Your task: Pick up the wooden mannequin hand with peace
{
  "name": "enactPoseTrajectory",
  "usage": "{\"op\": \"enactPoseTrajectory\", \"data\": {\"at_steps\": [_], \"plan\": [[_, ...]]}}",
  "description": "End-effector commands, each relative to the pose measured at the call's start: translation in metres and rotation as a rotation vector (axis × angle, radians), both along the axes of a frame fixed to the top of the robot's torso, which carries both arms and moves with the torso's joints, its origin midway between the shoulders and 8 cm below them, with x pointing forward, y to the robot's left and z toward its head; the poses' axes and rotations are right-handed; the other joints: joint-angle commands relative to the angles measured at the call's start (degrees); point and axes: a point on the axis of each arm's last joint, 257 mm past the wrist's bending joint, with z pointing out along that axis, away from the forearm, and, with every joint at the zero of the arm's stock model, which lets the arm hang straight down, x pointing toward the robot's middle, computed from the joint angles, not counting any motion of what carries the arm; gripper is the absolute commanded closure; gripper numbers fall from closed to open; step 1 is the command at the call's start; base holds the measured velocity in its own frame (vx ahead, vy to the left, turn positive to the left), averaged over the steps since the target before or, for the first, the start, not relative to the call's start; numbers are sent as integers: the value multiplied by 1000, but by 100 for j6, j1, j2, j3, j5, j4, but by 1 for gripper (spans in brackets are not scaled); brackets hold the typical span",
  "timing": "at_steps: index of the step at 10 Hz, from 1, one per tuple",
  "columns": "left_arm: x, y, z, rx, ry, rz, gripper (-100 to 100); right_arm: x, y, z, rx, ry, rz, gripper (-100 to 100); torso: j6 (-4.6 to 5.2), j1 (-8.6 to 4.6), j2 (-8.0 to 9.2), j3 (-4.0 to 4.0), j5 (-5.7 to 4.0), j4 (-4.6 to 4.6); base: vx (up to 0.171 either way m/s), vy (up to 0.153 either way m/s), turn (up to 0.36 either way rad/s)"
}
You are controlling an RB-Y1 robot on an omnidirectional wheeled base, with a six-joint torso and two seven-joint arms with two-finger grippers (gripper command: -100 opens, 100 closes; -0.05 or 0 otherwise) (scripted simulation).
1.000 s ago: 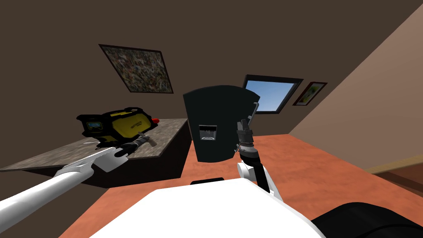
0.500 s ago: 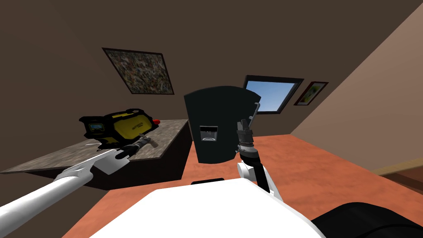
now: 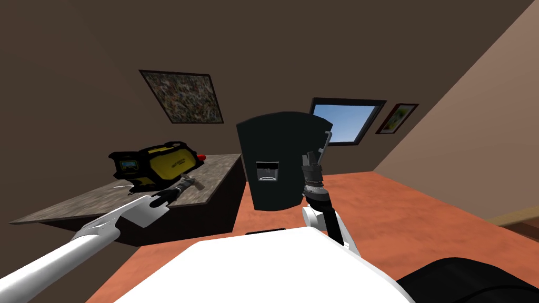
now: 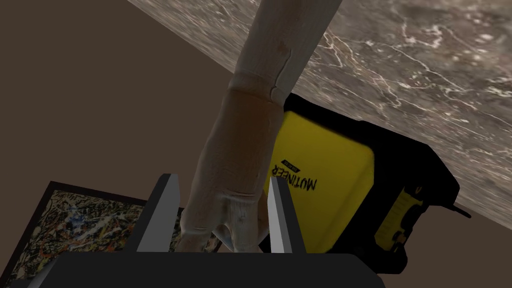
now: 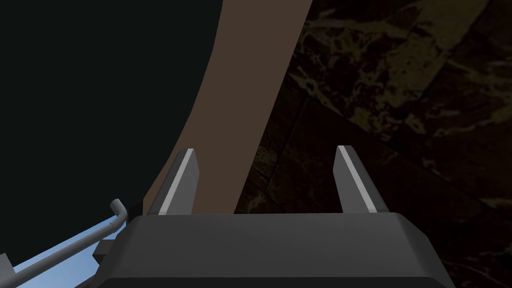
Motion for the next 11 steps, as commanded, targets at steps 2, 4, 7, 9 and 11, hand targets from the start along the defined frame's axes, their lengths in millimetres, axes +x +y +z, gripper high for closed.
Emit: {"op": "enactPoseTrajectory", "data": {"at_steps": [2,4,7,9,11], "plan": [[-14,-12,-11,-15,13,-5,100,0,0,0,0,0,0,0,5,9,-15,-11,8,-6,35,29,-13],[-11,-24,-9,-22,7,-29,100,0,0,0,0,0,0,0,8,8,-18,-18,25,-18,5,5,1],[-30,-32,-18,-31,17,-17,100,0,0,0,0,0,0,0,11,31,-40,-36,47,-31,40,36,-13],[-39,-39,-21,-34,18,-3,100,0,0,0,0,0,0,0,21,18,-38,-35,51,-32,23,20,-9],[-42,-54,-14,-42,4,-32,100,0,0,0,0,0,0,0,15,34,-49,-42,53,-34,41,36,0]]}}
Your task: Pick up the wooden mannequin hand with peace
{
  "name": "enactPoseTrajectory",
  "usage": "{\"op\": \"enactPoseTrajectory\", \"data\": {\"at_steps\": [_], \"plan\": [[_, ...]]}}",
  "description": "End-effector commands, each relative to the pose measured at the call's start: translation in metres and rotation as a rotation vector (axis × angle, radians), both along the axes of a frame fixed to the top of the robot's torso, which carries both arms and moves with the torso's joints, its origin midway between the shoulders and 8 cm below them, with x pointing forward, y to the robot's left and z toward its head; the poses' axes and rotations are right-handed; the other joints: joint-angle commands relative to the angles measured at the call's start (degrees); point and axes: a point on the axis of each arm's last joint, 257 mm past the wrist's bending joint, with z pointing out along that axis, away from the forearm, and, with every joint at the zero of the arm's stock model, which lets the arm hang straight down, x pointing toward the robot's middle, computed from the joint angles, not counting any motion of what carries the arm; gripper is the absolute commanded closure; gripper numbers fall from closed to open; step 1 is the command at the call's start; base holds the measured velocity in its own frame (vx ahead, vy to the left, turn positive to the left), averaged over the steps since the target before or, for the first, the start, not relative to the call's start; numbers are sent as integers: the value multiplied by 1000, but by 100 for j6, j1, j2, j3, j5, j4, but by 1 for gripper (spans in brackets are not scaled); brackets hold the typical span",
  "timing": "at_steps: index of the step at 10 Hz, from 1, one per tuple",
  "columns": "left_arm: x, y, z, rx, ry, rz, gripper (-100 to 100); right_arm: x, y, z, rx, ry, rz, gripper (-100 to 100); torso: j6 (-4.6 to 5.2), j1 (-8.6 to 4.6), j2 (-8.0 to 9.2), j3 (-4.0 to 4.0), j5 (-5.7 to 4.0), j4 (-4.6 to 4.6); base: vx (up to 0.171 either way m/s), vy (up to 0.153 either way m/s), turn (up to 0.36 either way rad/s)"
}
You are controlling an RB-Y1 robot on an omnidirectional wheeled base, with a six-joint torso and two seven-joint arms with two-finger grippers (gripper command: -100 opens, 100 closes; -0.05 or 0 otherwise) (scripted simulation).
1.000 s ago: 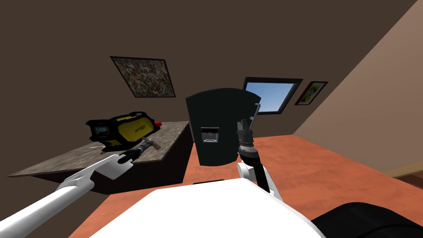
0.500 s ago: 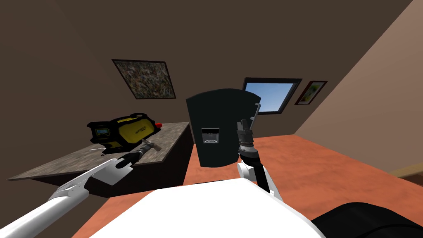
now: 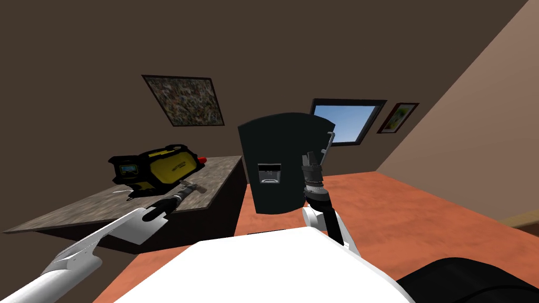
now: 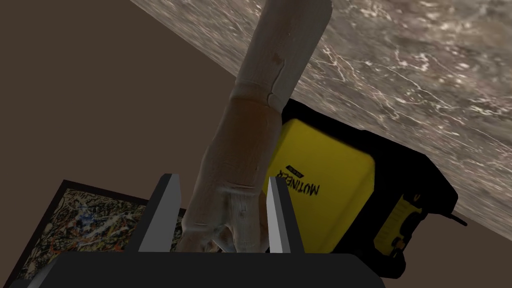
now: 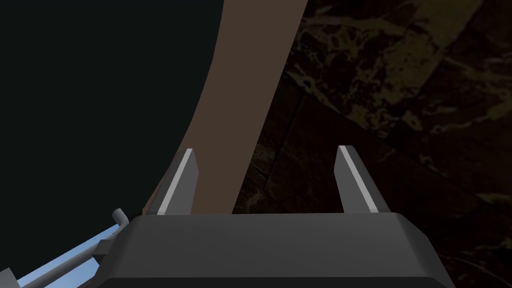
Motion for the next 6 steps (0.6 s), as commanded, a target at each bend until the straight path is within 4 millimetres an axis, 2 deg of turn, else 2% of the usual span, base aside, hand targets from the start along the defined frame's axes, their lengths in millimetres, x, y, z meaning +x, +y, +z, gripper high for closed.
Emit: {"op": "enactPoseTrajectory", "data": {"at_steps": [1,3,4,5,6], "plan": [[-15,0,-4,4,9,27,100,0,0,0,0,0,0,0,0,0,0,0,0,0,53,36,-22],[-17,-15,5,-2,-8,-2,100,0,0,0,0,0,0,0,-3,7,-6,-3,-1,-1,42,39,1],[-35,-5,1,11,9,43,100,0,0,0,0,0,0,0,0,2,2,1,-1,1,45,53,-28],[-41,-10,6,11,4,33,100,0,0,0,0,0,0,0,-4,7,1,2,-2,2,49,50,-9],[-35,-22,14,7,-15,9,100,0,0,0,0,0,0,0,-4,7,0,1,-4,2,22,25,15]]}}
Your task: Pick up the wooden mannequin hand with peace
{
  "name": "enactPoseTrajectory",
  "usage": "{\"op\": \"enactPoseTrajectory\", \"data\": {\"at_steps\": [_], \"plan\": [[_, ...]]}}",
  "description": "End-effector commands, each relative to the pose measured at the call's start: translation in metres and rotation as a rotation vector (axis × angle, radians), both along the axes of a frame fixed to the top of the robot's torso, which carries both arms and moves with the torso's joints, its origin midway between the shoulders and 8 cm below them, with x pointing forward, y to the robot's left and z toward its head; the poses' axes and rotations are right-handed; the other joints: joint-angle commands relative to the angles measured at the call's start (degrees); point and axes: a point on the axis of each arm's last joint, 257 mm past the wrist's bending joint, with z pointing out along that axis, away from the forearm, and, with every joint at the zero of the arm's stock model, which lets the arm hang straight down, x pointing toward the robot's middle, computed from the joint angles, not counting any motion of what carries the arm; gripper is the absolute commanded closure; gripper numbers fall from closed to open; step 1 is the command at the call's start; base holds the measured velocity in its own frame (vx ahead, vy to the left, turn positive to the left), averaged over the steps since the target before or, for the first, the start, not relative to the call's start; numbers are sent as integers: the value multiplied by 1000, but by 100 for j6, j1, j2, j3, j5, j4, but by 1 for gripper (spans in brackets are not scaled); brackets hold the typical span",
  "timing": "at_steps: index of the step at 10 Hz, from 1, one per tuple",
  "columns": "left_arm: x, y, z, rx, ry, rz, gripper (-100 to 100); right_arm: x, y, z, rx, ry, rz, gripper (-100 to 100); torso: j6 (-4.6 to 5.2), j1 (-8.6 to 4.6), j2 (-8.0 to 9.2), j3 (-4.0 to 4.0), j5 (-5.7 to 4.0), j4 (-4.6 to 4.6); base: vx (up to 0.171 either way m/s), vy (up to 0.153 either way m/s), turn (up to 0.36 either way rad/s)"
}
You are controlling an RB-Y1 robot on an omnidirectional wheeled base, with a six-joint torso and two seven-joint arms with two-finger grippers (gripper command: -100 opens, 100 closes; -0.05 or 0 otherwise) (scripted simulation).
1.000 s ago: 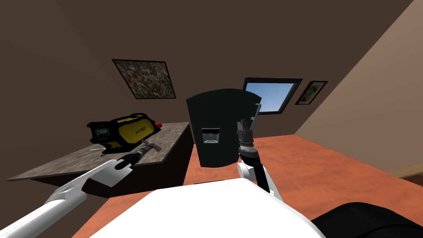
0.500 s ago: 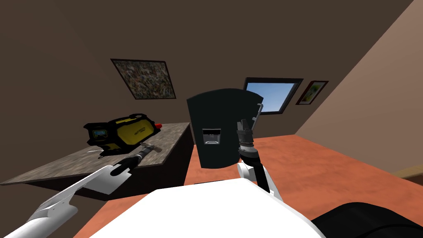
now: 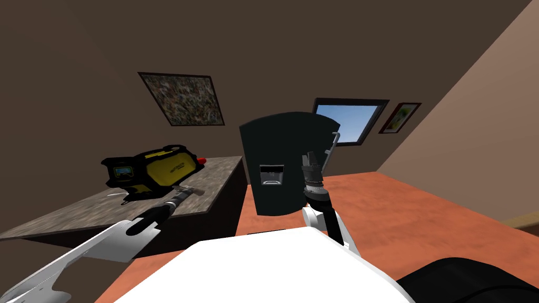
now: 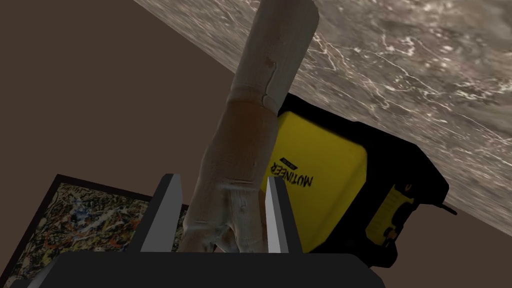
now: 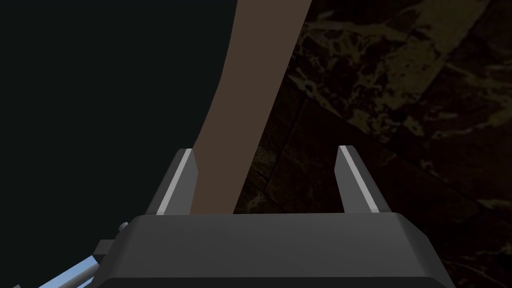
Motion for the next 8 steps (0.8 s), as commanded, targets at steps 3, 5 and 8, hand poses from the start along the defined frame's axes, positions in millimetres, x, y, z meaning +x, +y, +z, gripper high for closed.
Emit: {"op": "enactPoseTrajectory", "data": {"at_steps": [3,5,8], "plan": [[-21,-4,11,19,-3,18,100,0,0,0,0,0,0,0,-6,5,-5,-3,-3,-2,42,36,-10],[-39,4,16,41,5,55,100,0,0,0,0,0,0,0,2,-12,6,4,-7,2,27,21,-15],[-39,-11,31,44,-18,24,100,0,0,0,0,0,0,0,-1,-8,2,1,-9,1,25,29,4]]}}
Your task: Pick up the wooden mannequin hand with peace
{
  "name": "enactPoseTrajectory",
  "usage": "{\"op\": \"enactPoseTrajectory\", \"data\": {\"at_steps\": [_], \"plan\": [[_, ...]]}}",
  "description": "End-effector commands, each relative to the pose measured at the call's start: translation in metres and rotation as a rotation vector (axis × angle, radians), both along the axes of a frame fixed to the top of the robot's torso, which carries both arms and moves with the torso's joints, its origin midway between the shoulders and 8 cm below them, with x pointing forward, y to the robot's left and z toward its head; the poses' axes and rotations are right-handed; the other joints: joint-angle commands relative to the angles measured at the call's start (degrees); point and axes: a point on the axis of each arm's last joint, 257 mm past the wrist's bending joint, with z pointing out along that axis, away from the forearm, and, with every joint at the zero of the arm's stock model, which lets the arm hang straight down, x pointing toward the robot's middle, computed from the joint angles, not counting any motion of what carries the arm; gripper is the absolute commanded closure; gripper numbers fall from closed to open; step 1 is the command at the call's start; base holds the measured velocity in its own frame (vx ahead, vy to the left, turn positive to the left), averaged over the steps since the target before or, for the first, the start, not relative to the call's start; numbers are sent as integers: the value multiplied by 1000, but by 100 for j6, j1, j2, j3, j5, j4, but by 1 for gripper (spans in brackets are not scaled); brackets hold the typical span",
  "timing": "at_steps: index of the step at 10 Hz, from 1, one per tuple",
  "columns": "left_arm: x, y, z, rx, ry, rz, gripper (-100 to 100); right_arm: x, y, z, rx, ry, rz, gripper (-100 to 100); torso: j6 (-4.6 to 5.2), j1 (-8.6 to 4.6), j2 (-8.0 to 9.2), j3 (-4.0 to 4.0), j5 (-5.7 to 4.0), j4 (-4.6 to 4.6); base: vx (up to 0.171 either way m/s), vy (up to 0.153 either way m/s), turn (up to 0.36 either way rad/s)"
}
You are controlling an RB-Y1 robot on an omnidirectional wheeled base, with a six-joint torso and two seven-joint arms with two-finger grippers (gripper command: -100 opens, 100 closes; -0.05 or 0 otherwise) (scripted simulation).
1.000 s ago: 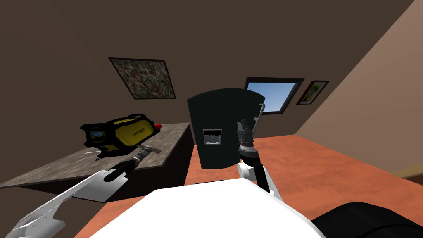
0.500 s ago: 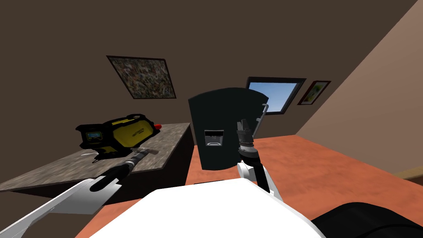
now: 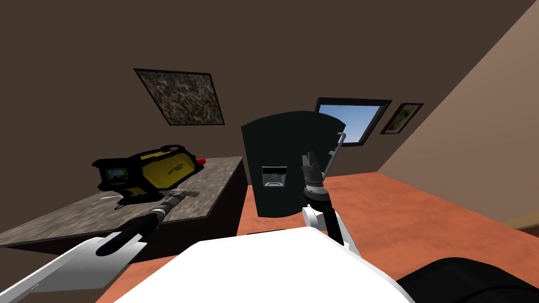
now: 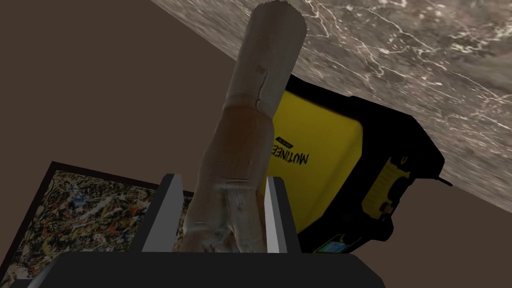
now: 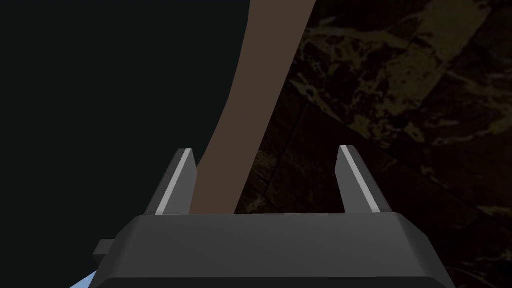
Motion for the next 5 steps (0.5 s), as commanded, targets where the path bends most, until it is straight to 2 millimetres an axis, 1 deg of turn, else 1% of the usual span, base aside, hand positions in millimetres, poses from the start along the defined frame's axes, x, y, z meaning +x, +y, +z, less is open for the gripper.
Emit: {"op": "enactPoseTrajectory", "data": {"at_steps": [1,2,3,4,5], "plan": [[-19,9,6,26,11,40,100,0,0,0,0,0,0,0,0,0,0,0,0,0,38,39,-37],[-21,7,17,37,-1,35,100,0,0,0,0,0,0,0,-7,7,-4,-2,-2,0,59,47,-9],[-21,-3,21,36,-6,14,100,0,0,0,0,0,0,0,-9,10,-9,-4,-4,-1,29,30,23],[-21,2,18,34,-2,24,100,0,0,0,0,0,0,0,-2,2,-5,-3,-3,-2,6,10,3],[-21,2,19,35,-3,23,0,0,0,0,0,0,0,0,-1,-3,-1,-1,-3,-1,0,0,0]]}}
